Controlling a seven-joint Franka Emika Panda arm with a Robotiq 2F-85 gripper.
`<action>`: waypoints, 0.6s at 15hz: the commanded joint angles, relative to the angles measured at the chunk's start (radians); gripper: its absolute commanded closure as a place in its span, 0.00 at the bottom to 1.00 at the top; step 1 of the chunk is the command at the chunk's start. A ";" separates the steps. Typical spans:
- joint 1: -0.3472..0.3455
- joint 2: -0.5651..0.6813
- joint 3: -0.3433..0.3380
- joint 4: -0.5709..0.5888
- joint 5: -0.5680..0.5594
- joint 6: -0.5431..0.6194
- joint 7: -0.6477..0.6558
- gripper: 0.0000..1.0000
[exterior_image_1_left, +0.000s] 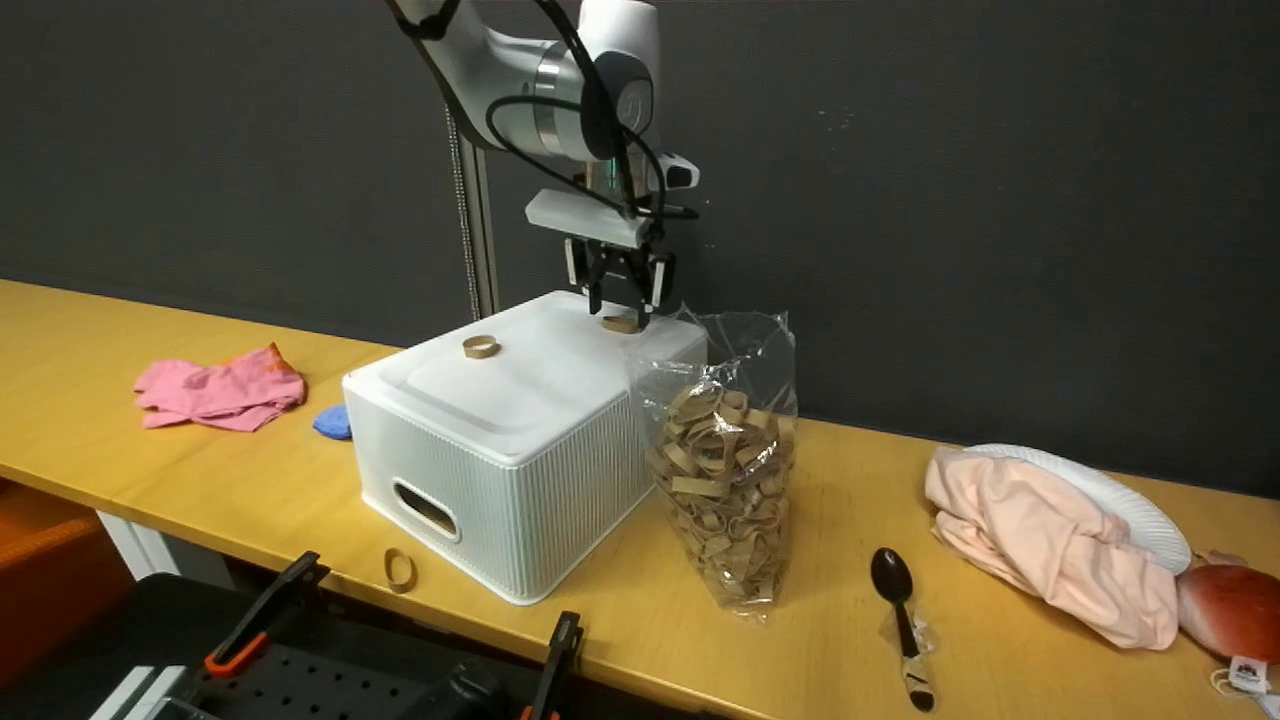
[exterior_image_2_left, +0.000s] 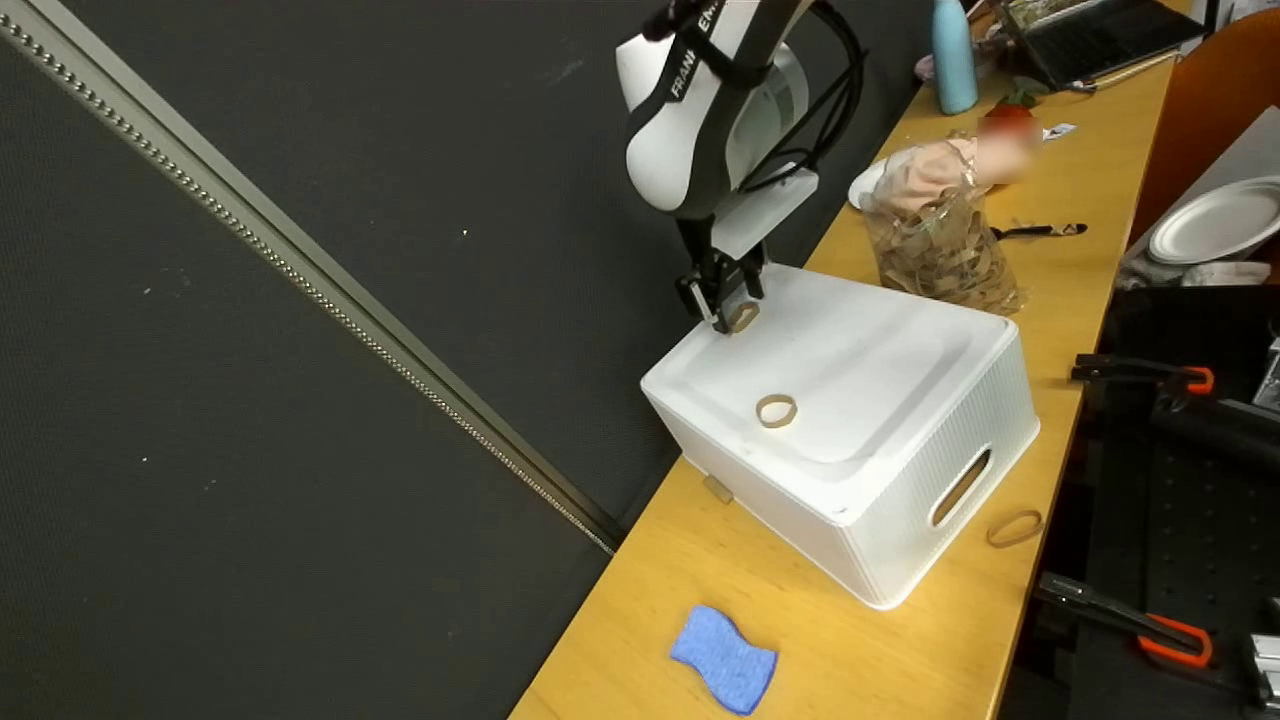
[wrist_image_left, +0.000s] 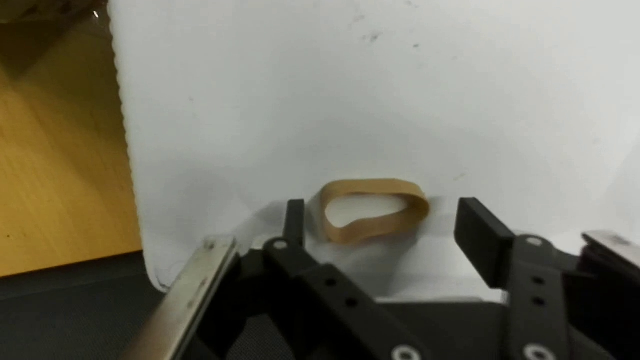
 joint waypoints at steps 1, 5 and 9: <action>-0.010 0.004 0.005 0.018 0.017 -0.003 -0.023 0.55; -0.013 0.000 0.004 0.013 0.018 -0.001 -0.027 0.85; -0.014 -0.014 0.004 -0.001 0.017 0.000 -0.027 1.00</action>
